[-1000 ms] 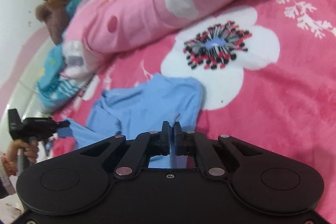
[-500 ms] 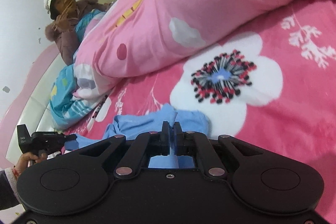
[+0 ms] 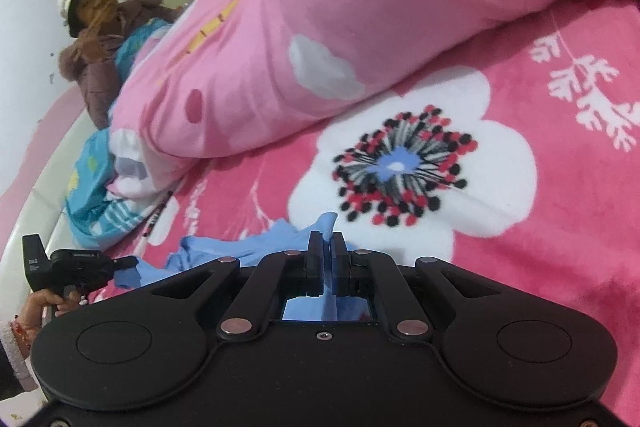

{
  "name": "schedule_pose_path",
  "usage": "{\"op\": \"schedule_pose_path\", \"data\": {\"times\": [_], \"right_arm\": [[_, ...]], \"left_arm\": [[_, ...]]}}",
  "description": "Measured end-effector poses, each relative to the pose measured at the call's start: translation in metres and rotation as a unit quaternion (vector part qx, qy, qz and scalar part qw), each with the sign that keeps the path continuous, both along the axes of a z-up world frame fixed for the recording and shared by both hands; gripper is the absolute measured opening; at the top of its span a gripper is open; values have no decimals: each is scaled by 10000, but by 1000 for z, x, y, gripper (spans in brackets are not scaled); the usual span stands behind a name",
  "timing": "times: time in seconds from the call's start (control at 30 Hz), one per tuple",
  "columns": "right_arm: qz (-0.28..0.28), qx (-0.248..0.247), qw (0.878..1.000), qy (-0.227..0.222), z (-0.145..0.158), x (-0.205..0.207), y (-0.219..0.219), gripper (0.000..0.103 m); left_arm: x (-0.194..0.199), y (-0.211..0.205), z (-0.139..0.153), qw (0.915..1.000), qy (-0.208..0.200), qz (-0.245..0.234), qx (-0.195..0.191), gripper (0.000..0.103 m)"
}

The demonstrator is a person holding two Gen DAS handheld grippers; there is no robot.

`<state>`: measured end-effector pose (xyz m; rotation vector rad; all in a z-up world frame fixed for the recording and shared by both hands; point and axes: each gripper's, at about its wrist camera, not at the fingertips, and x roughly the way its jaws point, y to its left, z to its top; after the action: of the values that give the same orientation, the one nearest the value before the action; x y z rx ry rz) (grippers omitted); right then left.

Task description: Fold clothes

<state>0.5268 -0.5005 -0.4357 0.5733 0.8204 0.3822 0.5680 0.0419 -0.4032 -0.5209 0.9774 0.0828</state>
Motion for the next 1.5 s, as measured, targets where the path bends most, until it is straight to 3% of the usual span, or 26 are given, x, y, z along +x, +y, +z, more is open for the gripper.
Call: {"op": "schedule_pose_path", "data": {"times": [0.23, 0.4, 0.47, 0.67, 0.77, 0.9, 0.97, 1.07, 1.13, 1.2, 1.33, 1.5], "right_arm": [[-210, -119, 9996, 162, -24, 2, -7, 4], [-566, -108, 9977, 371, -37, -2, -14, 14], [-808, -22, 9961, 347, -31, -7, -22, 25], [-1017, -267, 9944, -144, 10, -24, -25, 30], [-456, -656, 9959, -432, 33, -28, 4, 30], [896, -1108, 9866, -801, 53, -23, 78, 30], [1664, -1387, 9710, -1009, 52, -21, 129, 30], [2823, -1854, 9320, -1317, 44, -20, 214, 30], [3302, -2108, 9085, -1455, 35, -22, 256, 30], [3636, -2213, 8925, -1493, 27, -20, 286, 30], [3981, -2230, 8815, -1213, 7, -2, 328, 30], [4016, -2241, 8823, -1002, -9, 17, 340, 29]], "left_arm": [[17, -4, -26, 9994, 191, -239, 131, 7], [20, -1, -26, 9992, 230, -264, 178, 35], [22, 2, -18, 9994, 133, -298, 151, 39], [23, 16, 8, 9994, -133, -333, 11, 46], [16, 29, 21, 9987, -394, -208, -238, 47], [0, 44, 24, 9976, -450, -129, -502, 48], [-12, 48, 20, 9977, -355, -195, -551, 47], [-32, 50, 13, 9974, -278, -360, -555, 47], [-45, 50, 5, 9973, -224, -465, -513, 47], [-50, 52, -5, 9975, -128, -498, -483, 46], [-48, 57, -28, 9970, 127, -393, -652, 44], [-37, 49, -46, 9978, 203, -443, -459, 44]]}}
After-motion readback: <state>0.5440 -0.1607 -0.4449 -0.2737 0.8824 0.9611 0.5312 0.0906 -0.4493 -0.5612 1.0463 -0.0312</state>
